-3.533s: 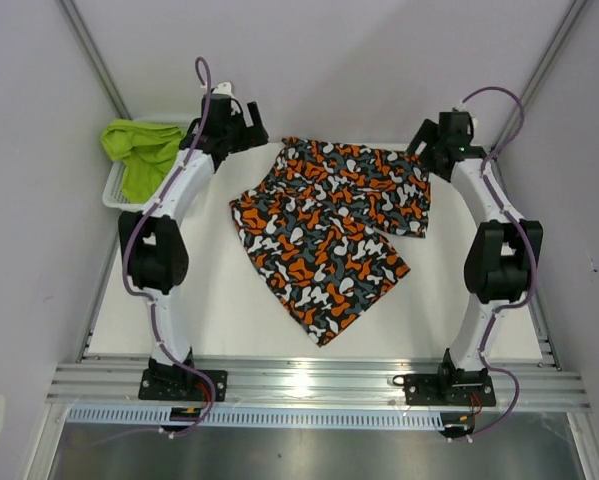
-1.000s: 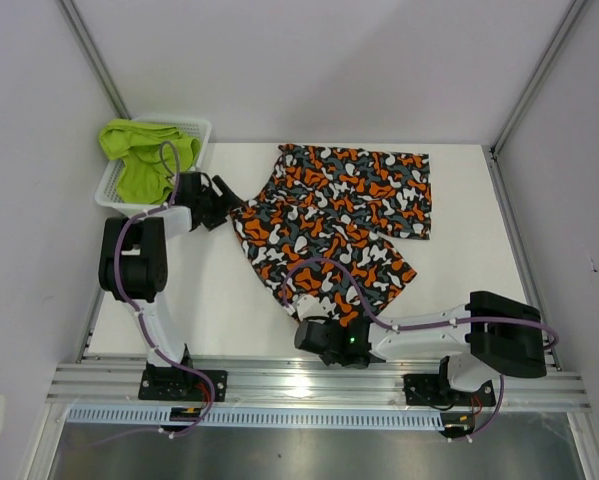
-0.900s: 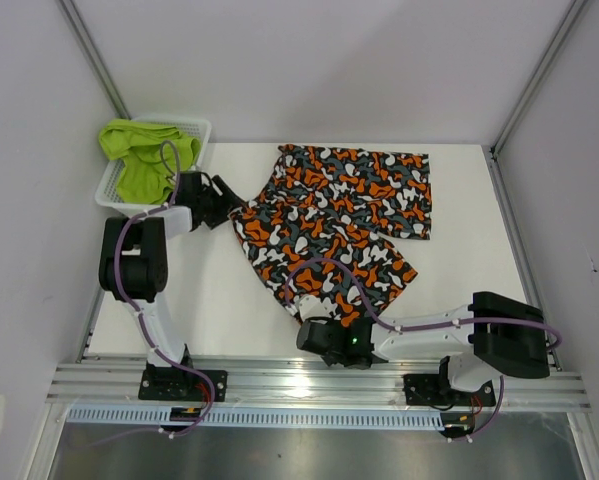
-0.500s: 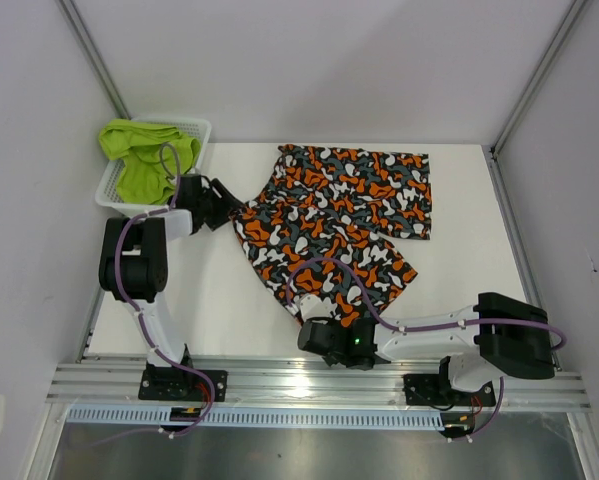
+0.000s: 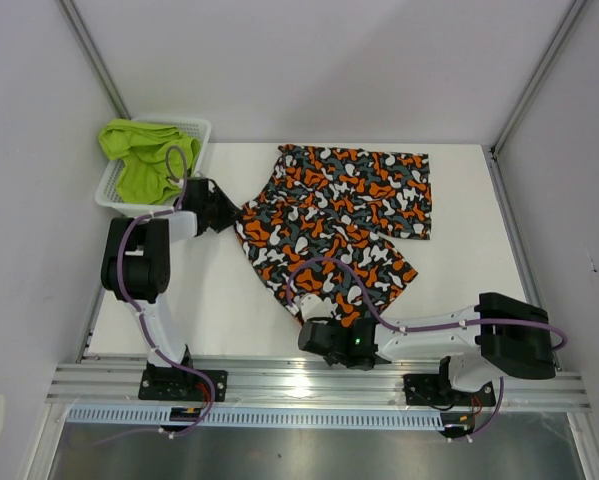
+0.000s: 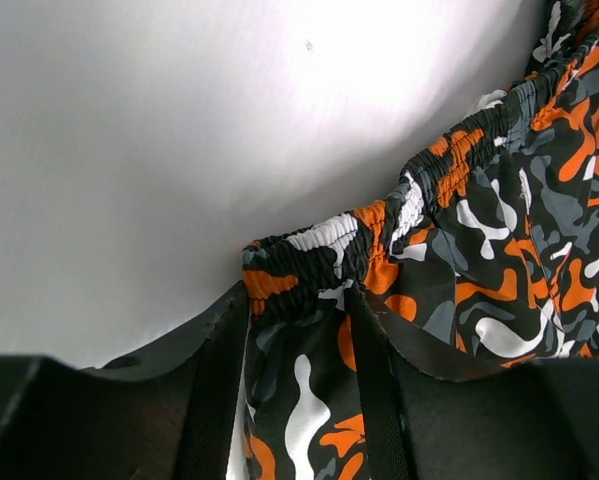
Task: Fold and stack the shorts
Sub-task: Fold the shorts
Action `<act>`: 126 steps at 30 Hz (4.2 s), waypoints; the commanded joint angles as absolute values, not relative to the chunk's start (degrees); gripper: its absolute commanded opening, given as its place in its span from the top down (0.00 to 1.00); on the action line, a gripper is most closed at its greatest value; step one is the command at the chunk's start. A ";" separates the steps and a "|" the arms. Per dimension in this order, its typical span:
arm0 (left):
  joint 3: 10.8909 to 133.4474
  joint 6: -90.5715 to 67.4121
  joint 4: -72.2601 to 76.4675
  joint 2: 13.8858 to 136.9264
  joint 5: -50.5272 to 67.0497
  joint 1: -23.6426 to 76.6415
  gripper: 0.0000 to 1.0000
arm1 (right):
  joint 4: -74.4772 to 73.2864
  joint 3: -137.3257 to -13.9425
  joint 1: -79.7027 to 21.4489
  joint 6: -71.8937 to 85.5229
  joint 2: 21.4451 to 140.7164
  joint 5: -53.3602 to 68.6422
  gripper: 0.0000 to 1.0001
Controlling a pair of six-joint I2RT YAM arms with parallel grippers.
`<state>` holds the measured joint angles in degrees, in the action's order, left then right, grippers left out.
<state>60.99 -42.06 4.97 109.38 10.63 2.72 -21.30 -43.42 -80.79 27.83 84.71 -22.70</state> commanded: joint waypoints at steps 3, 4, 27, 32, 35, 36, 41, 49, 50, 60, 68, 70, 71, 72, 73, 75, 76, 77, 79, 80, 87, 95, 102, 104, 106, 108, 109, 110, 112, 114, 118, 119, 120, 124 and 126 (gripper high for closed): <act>63.80 -42.45 3.52 109.24 8.62 3.25 0.53 | -21.80 -44.91 -81.21 28.21 80.95 -24.61 1.00; 65.20 -42.36 2.99 109.68 8.09 3.43 0.55 | -21.97 -45.00 -81.21 28.30 80.77 -24.52 1.00; 61.08 -42.71 -13.25 98.18 5.37 3.78 1.00 | -27.59 -47.54 -99.92 26.02 73.65 -30.84 1.00; 58.73 -44.73 -23.81 91.42 0.97 3.78 1.00 | -31.28 -50.88 -103.53 27.59 73.65 -34.44 1.00; 58.44 -49.03 -32.63 84.74 -5.95 3.78 1.00 | -33.31 -52.64 -103.89 28.12 72.86 -36.20 1.00; 58.97 -50.70 -35.83 82.03 -8.67 3.69 1.00 | -34.01 -53.43 -103.97 28.04 72.51 -36.47 1.00; 60.03 -53.26 -44.12 75.33 -14.87 2.29 1.00 | -34.72 -56.33 -105.20 26.55 70.93 -36.04 1.00; 54.22 -51.68 -41.30 68.82 -10.98 -2.02 1.00 | -36.82 -62.49 -109.95 24.43 75.06 -38.13 1.00; 54.49 -51.77 -42.53 69.43 -11.33 -2.02 1.00 | -37.87 -63.88 -109.78 24.43 75.15 -39.19 1.00; 60.99 -58.25 -45.88 76.37 -8.00 -3.16 1.00 | -47.47 -69.26 -83.88 19.70 68.30 -40.09 1.00; 65.13 -71.88 -48.08 78.84 -3.26 -3.43 1.00 | -41.40 -72.86 -59.36 6.96 67.23 -34.19 1.00; 66.27 -74.96 -47.11 79.36 -1.68 -3.43 1.00 | -40.79 -74.87 -55.39 5.02 67.76 -33.40 1.00; 67.23 -75.84 -47.11 79.54 -0.89 -3.34 1.00 | -39.48 -75.49 -53.28 3.53 67.85 -32.53 1.00; 68.19 -77.85 -47.20 79.72 -0.88 -3.25 1.00 | -38.77 -75.93 -48.74 2.82 67.85 -29.47 1.00; 68.73 -79.00 -47.37 79.72 -1.05 -3.16 1.00 | -37.98 -76.46 -46.43 2.38 67.94 -27.62 1.00; 70.04 -81.89 -47.02 79.45 -2.36 -2.99 1.00 | -36.30 -78.74 -40.21 2.28 69.33 -24.71 1.00; 71.09 -82.87 -47.02 79.37 -2.63 -2.90 1.00 | -35.78 -79.79 -38.69 2.46 70.13 -23.22 1.00; 71.10 -83.75 -46.93 79.37 -2.90 -2.90 1.00 | -35.42 -81.72 -37.54 2.55 71.18 -22.94 1.00; 71.28 -86.39 -45.80 79.19 -2.99 -2.90 1.00 | -34.11 -83.40 -35.25 2.11 74.26 -22.85 1.00; 71.11 -87.18 -45.36 79.19 -2.73 -2.81 1.00 | -32.71 -84.19 -34.81 1.76 75.31 -23.03 1.00; 72.59 -92.63 -40.87 84.44 -0.88 -2.11 1.00 | -26.90 -92.88 -29.71 0.35 85.77 -19.25 1.00; 81.11 -94.57 -42.80 92.98 -2.37 -1.58 1.00 | -22.15 -97.29 -23.92 0.44 97.46 -15.82 1.00; 91.92 -94.39 -46.66 101.85 -3.69 -0.62 1.00 | -19.78 -101.51 -18.38 2.45 106.42 -10.81 1.00; 96.32 -94.66 -47.02 104.92 -4.30 -0.62 1.00 | -18.20 -103.08 -17.41 2.81 108.27 -8.10 1.00; 99.91 -95.18 -47.46 107.13 -4.39 1.49 1.00 | -18.02 -105.19 -16.26 3.25 111.87 -7.04 1.00; 102.82 -95.54 -47.81 110.55 -4.57 1.93 1.00 | -18.63 -109.48 -15.74 3.34 116.25 -6.51 1.00; 104.14 -95.71 -48.25 111.52 -5.27 2.28 1.00 | -18.98 -110.90 -15.38 3.51 117.76 -6.42 1.00; 107.98 -95.71 -48.60 113.80 -6.23 2.89 1.00 | -19.16 -112.40 -15.03 3.69 119.17 -6.50 1.00; 110.64 -95.63 -48.60 115.83 -9.04 3.60 1.00 | -19.34 -115.83 -14.24 4.91 122.76 -7.20 1.00; 114.87 -94.67 -46.42 118.72 -10.80 4.57 1.00 | -18.81 -117.15 -13.45 6.15 124.79 -7.03 1.00; 116.28 -92.03 -39.92 122.86 -8.80 5.10 0.61 | -18.72 -120.22 -11.87 9.48 129.71 -9.66 1.00; 116.11 -91.24 -35.99 123.48 -8.01 5.18 0.45 | -18.20 -120.32 -11.26 9.93 130.42 -9.32 0.99; 115.93 -90.45 -34.21 124.27 -7.22 5.19 0.05 | -17.50 -120.84 -11.08 10.19 131.30 -8.79 0.92; 121.27 -85.26 -33.65 128.66 -5.62 5.19 0.01 | -24.67 -130.75 -10.02 10.81 137.45 -11.67 0.78; 122.16 -82.46 -33.40 128.67 -5.54 5.19 0.01 | -27.41 -134.21 -9.23 12.04 138.26 -12.57 0.78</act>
